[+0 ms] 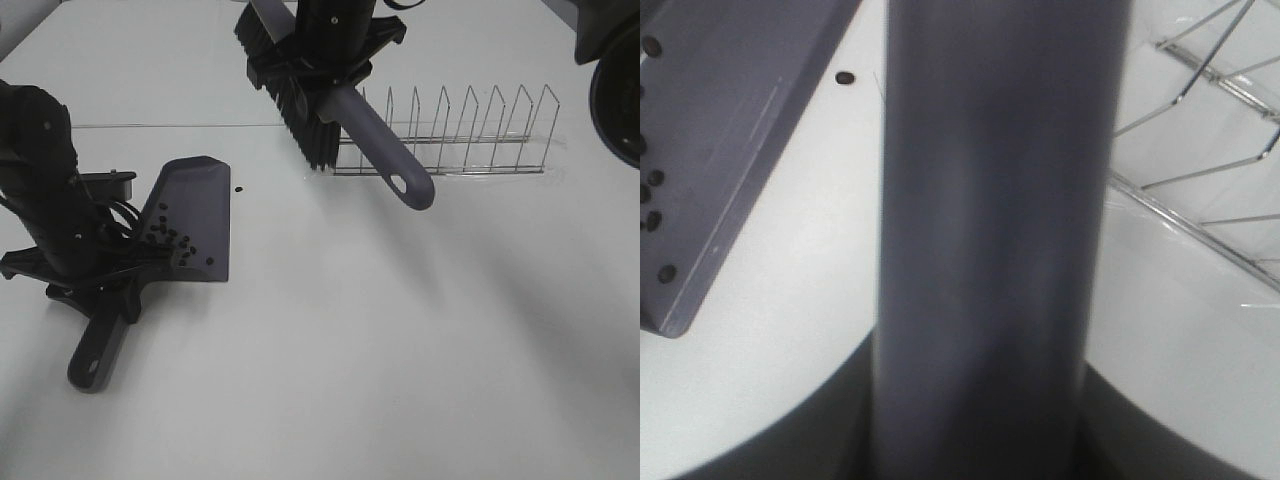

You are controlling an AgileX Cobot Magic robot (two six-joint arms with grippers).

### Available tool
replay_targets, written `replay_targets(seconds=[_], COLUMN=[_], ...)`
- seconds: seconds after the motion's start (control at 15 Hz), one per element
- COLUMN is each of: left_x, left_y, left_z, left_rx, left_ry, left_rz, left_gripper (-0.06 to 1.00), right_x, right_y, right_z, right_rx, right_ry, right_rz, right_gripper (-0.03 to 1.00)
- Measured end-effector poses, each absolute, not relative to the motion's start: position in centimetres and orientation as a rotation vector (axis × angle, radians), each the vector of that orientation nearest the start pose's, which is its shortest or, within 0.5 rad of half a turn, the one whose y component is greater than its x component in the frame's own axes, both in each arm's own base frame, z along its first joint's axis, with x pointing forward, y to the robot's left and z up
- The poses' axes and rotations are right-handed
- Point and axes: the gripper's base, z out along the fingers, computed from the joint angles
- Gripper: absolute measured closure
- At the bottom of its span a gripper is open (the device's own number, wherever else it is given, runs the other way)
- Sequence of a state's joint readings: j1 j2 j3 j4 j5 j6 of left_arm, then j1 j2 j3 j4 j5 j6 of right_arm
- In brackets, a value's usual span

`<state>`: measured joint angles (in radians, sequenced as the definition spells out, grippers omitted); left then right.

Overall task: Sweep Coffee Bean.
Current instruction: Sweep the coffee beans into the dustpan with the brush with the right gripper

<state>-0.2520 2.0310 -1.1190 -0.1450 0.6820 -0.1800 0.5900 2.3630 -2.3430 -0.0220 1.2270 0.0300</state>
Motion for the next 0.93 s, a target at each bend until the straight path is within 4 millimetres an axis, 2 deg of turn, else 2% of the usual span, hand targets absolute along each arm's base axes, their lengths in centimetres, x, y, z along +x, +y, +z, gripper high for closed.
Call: replay_targets(seconds=[0.2,0.6,0.73,0.93], left_x=[34.4,34.4,34.4,34.4], left_y=[-9.7,-9.7,-9.7,-9.7], left_z=[9.8,9.8,9.8,9.8], left_rx=[-0.059,-0.059,-0.059,-0.059], left_ry=[3.091,3.092,3.092,3.092], left_rz=[-0.168,-0.168,-0.168,-0.168], left_gripper=[0.59,0.59,0.59,0.59], right_x=[43.3,42.6,42.5,42.8], right_y=[28.5,29.6,29.8,30.0], right_z=[21.5,21.2,21.2,19.1], right_rx=[-0.812,-0.619,-0.611,-0.62], right_ry=[2.682,2.783,2.793,2.828], right_rz=[0.066,0.303,0.34,0.315], right_gripper=[0.63,0.63,0.63,0.63])
